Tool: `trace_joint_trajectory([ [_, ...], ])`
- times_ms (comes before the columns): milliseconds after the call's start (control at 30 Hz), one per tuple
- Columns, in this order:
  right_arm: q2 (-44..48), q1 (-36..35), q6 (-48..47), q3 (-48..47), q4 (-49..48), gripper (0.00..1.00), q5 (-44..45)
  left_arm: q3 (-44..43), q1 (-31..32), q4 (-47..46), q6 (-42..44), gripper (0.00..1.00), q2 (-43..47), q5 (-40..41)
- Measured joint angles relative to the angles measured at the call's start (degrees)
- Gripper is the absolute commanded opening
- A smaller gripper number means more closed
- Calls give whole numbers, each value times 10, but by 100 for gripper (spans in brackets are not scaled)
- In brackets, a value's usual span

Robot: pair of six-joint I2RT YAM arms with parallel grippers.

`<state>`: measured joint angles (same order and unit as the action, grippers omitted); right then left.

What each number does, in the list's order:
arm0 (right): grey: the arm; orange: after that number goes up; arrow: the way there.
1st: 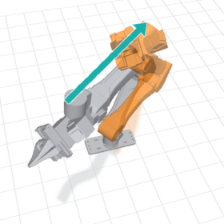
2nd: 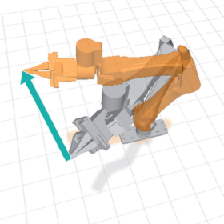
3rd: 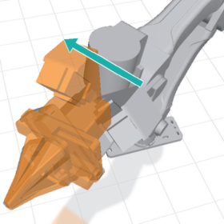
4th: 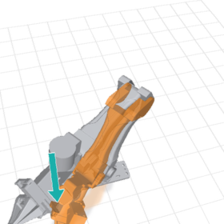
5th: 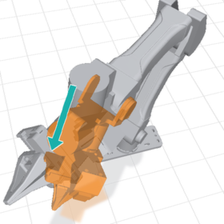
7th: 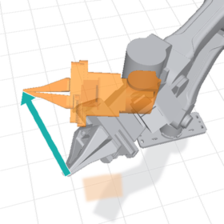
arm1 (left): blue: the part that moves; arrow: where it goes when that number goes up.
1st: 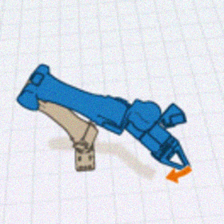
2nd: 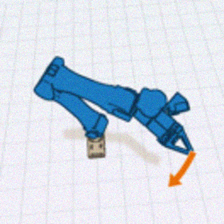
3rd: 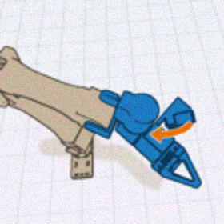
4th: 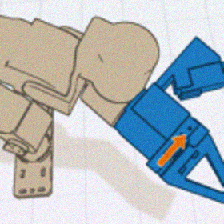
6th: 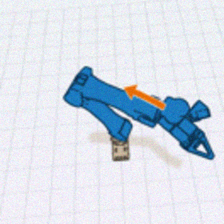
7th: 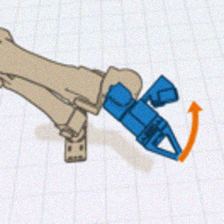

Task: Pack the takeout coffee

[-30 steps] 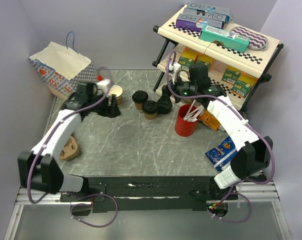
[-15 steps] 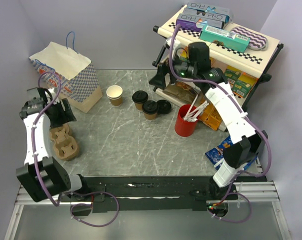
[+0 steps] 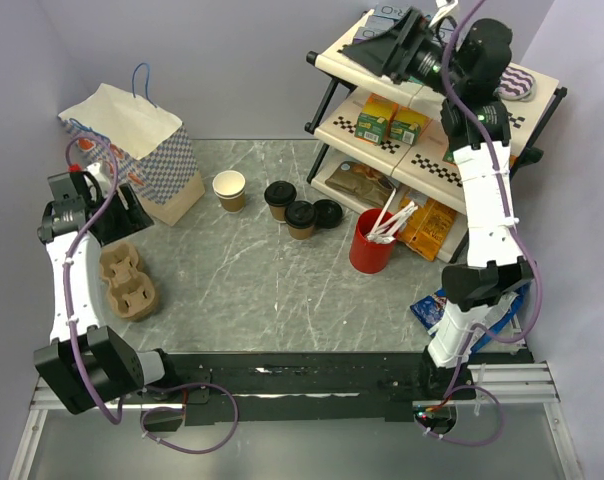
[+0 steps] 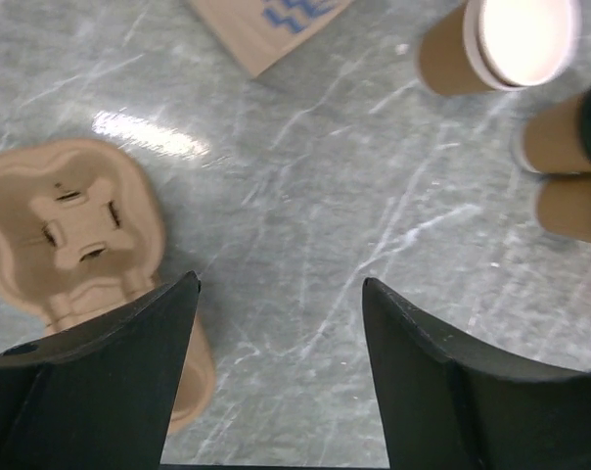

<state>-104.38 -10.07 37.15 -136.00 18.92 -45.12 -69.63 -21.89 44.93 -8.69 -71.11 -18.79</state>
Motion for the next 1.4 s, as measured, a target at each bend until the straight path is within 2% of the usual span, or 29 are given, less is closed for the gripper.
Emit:
trace_joint_trajectory([
  [133, -23, 5, 95, -71, -5, 100, 8, 12, 0, 8, 5, 75, -9, 30],
  [333, -21, -1, 153, -146, -3, 100, 38, 38, 0, 10, 15, 75, 7, 41],
  [867, 5, -5, 176, -138, 27, 100, 68, 55, 0, 6, 28, 75, 34, 54],
  [967, 23, 0, 169, -89, 18, 100, 63, 56, 0, 11, 37, 75, 34, 63],
  [1033, 48, 2, 148, -16, 3, 100, 49, 63, 0, 15, 47, 75, 36, 70],
  [1133, 79, -2, 63, 99, 3, 100, 12, 81, 0, 19, 57, 74, 42, 81],
  [1233, 89, -30, -72, 204, 74, 100, 13, 89, 0, 33, 65, 73, 47, 89],
  [1400, 88, -112, -292, 324, 212, 100, 95, 64, 0, 70, 71, 75, 36, 115],
])
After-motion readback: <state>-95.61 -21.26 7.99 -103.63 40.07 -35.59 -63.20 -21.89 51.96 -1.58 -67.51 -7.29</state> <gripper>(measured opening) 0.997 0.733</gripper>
